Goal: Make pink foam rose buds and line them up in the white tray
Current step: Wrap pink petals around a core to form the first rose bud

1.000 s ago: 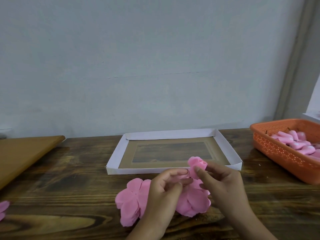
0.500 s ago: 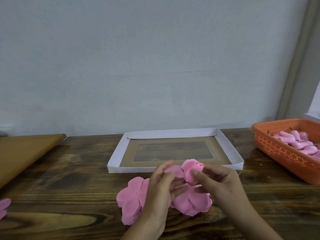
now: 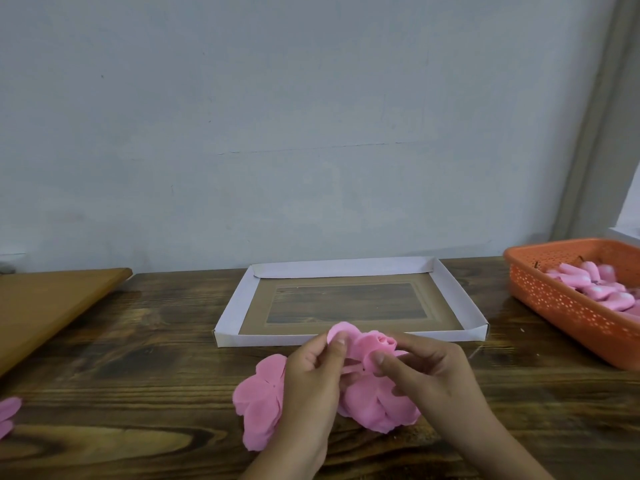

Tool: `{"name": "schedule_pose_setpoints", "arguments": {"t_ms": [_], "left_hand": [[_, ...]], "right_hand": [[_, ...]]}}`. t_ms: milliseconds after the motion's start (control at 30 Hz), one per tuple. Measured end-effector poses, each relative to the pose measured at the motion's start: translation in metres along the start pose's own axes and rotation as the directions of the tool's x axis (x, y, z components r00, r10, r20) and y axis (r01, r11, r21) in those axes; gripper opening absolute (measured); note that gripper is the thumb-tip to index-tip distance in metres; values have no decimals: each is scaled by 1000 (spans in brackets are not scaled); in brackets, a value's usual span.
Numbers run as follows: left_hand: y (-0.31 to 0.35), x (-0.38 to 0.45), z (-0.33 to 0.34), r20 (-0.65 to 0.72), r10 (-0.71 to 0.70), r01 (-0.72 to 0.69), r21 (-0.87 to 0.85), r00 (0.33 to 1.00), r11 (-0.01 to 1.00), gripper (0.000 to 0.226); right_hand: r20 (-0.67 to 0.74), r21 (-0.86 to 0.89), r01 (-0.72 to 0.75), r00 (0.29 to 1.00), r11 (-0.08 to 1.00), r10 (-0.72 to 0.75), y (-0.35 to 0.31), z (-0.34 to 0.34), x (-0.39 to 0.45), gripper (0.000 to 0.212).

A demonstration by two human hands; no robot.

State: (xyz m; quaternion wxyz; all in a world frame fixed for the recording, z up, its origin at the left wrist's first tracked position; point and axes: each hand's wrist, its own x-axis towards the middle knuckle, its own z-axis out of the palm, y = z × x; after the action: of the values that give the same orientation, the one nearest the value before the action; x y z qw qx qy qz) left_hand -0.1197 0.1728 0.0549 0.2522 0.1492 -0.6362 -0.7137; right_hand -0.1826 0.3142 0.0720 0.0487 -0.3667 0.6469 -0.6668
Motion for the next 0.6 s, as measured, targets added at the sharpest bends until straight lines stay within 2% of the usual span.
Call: {"name": "schedule_pose_setpoints", "arguments": {"t_ms": [100,200,400,600], "left_hand": [[-1,1,1,-16,-8,8,1,1000,1000,24],[1,0,3,18,11,-11,12,1000,1000,26],[2,-3,5,43,60,-62,59,997,996,25],[2,-2,2,91,100,-108,91,991,990,20]], "right_hand": [[10,-59,11,1000,998,-11,1,0,0,21],[3,-112,9,1000,994,-9,5,-1,1,32],[18,-142,-3,1000,990,6,5,-1,1,42],[-36,-149,-39,999,988,34,10,-2,1,28]]}}
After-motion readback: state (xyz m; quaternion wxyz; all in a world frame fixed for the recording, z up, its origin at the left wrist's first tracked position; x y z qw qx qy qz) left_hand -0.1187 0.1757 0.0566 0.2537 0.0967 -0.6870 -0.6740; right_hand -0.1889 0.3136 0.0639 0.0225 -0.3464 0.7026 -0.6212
